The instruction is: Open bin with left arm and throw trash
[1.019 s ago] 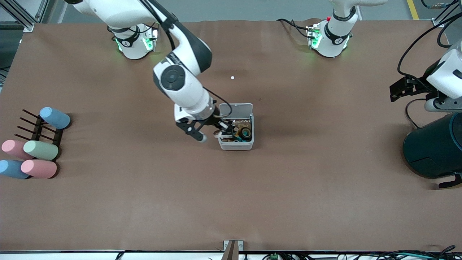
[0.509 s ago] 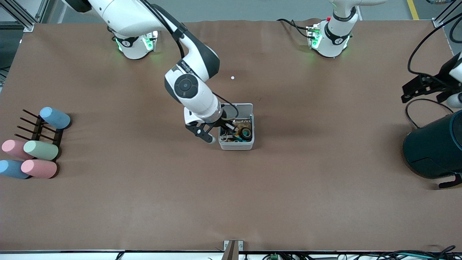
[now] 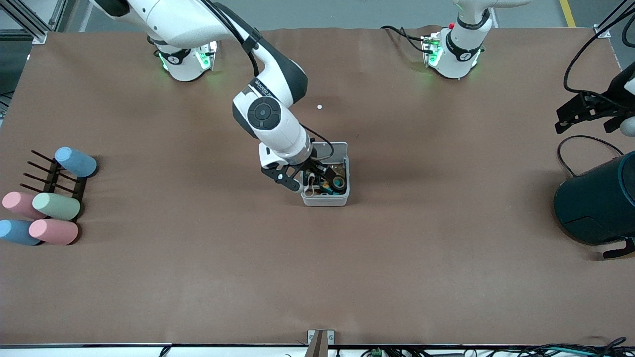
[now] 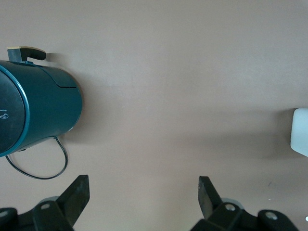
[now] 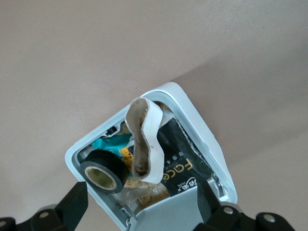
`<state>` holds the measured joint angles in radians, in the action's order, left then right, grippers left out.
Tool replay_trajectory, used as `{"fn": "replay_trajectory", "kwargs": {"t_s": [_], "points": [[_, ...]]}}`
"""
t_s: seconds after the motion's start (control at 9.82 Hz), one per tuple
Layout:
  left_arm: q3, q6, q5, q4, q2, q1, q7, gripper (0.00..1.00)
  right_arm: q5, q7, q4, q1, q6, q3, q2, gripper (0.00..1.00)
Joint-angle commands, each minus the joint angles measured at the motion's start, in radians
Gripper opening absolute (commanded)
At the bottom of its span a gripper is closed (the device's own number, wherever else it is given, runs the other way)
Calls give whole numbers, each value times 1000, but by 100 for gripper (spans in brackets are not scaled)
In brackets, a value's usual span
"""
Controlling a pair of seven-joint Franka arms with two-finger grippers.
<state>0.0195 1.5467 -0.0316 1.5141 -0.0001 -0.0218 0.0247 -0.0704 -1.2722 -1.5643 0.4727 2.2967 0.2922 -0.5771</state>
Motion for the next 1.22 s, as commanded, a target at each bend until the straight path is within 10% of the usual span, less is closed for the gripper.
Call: {"fn": "replay_trajectory", "kwargs": {"t_s": [0.0, 0.41, 1.12], "points": [[0, -10, 7, -12, 6, -4, 9, 100, 1, -3, 36, -93, -104, 2, 63, 100], [-1, -8, 6, -17, 6, -1, 7, 100, 0, 176, 81, -381, -475, 10, 291, 100], [-1, -8, 6, -25, 15, 5, 9, 100, -8, 1122, 82, -730, -1032, 4, 629, 100]]}}
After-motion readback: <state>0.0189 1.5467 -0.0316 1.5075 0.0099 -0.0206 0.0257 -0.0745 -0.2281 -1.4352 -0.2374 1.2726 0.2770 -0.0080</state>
